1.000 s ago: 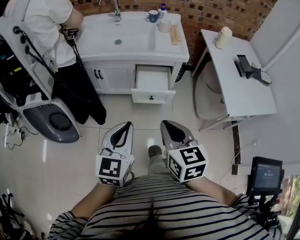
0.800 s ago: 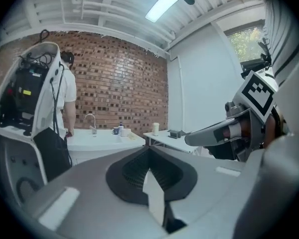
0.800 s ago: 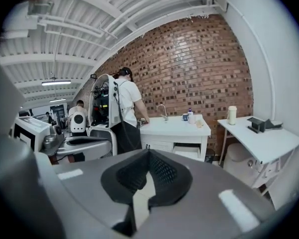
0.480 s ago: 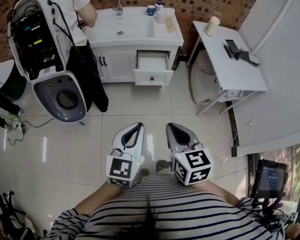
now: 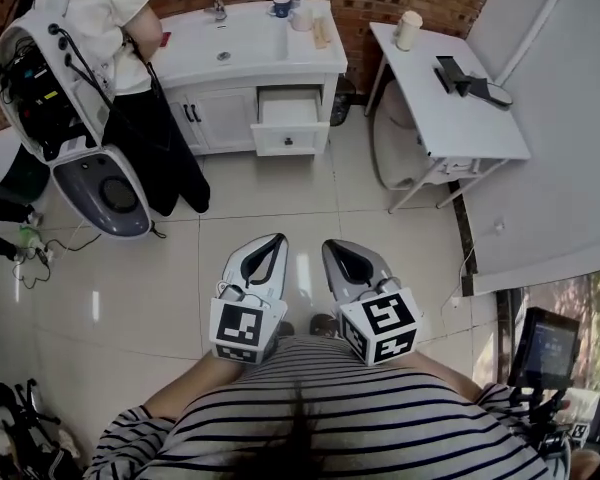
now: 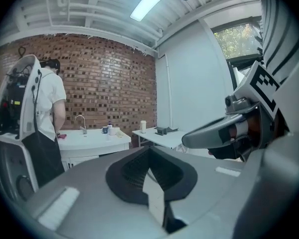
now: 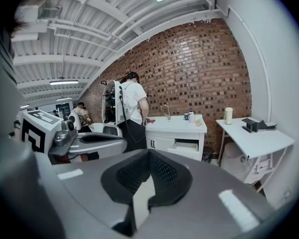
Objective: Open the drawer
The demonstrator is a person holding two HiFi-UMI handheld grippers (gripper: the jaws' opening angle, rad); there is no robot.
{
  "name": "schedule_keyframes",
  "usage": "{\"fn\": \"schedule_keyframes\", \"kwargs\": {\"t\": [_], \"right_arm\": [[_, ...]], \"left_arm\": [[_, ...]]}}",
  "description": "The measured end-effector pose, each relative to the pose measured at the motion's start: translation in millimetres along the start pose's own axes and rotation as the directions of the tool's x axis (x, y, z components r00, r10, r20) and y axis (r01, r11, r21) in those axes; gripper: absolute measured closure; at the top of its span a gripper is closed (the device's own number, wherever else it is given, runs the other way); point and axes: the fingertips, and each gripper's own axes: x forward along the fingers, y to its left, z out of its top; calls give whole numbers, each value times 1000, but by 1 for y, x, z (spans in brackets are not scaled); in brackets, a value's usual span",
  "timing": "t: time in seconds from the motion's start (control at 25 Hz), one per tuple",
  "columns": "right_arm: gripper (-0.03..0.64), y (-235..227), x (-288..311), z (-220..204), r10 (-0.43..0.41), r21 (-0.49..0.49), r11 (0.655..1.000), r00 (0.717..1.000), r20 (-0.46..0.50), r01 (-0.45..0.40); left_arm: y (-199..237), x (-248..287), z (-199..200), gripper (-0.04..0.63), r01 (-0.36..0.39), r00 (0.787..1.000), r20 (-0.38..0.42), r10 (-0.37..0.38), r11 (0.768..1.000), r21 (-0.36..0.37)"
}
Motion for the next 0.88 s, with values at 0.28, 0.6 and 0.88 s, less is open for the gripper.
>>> {"fn": "schedule_keyframes", "kwargs": {"t": [0.28, 0.6, 0.88], "right_arm": [[616, 10, 0, -6, 29, -45, 999, 1000, -5, -29], [616, 22, 3, -3, 60, -55, 997, 998, -8, -61], [615, 40, 8, -13, 89, -65, 994, 996, -30, -90]], "left_arm": [[-5, -8, -6, 581, -5, 1000, 4, 5, 1000, -12], [-3, -20, -2, 581, -27, 1000, 6, 27, 999, -24], [0, -33, -10, 581, -36, 999, 3, 36, 999, -36]]}}
